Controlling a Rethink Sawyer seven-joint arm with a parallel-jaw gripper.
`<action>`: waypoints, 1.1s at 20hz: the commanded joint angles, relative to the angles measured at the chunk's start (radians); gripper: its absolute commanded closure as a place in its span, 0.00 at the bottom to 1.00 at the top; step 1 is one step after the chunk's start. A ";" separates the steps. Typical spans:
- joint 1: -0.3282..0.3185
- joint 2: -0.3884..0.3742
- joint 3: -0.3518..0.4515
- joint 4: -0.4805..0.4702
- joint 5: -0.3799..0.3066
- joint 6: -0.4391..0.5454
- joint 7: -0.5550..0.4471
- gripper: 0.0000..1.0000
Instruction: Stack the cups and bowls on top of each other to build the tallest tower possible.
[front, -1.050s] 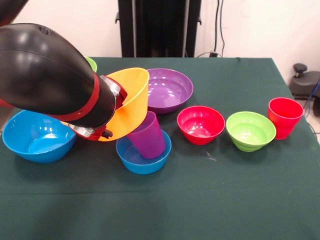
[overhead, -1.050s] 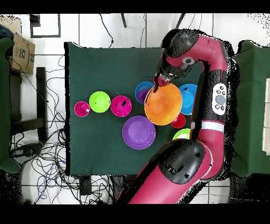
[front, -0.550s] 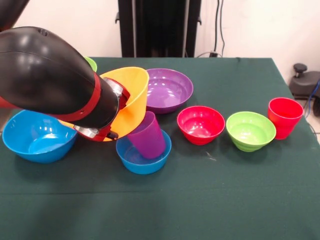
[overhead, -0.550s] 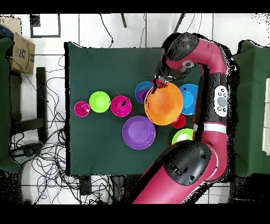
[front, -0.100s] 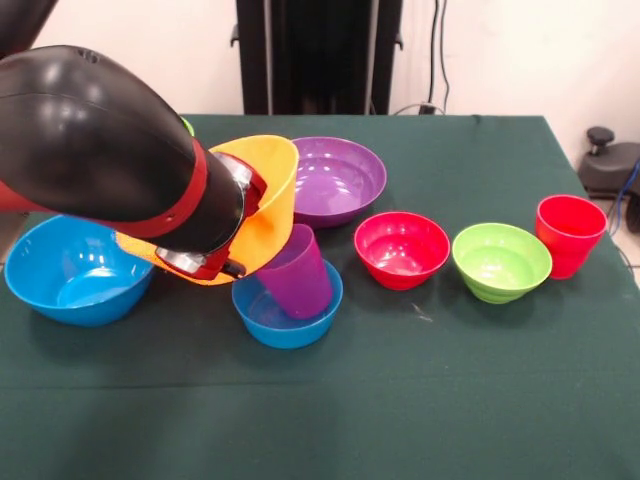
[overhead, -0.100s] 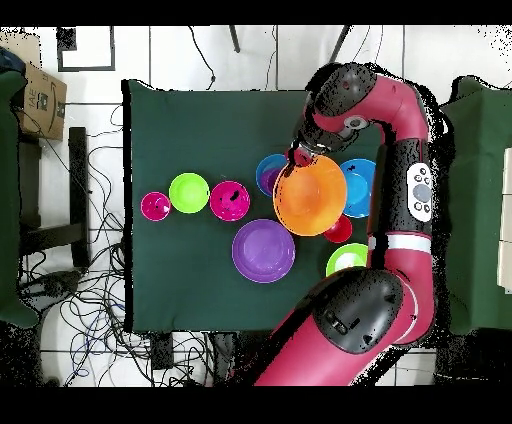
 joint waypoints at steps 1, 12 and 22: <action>0.017 0.005 -0.047 0.085 0.008 -0.085 -0.032 1.00; 0.036 -0.048 -0.093 0.142 -0.125 -0.096 -0.281 1.00; 0.018 -0.066 -0.081 0.191 -0.128 -0.114 -0.242 1.00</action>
